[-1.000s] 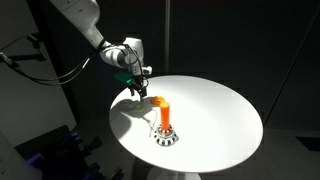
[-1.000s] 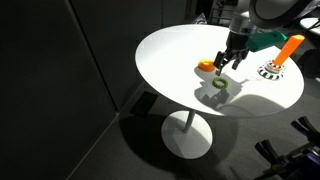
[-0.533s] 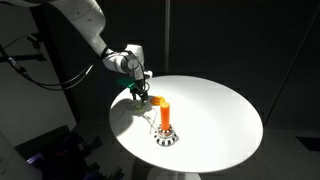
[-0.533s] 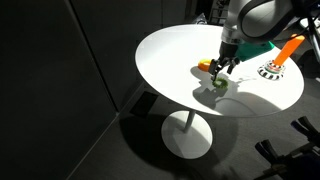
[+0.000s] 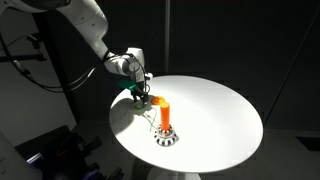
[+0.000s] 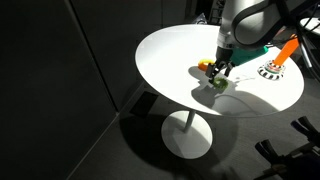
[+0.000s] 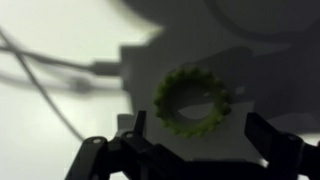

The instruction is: Pick up the lime green ring and put it on the ring holder

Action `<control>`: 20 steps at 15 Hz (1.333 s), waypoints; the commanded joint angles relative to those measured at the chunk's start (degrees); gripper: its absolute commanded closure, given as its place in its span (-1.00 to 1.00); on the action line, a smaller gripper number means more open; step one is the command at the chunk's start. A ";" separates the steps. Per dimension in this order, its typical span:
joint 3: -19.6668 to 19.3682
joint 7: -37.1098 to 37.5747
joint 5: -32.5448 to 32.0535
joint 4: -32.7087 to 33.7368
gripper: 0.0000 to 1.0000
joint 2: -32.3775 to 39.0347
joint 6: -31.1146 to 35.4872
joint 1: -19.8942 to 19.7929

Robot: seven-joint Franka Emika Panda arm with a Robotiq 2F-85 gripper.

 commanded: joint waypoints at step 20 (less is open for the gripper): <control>-1.53 1.24 -0.41 0.54 0.11 -7.26 -5.82 -0.89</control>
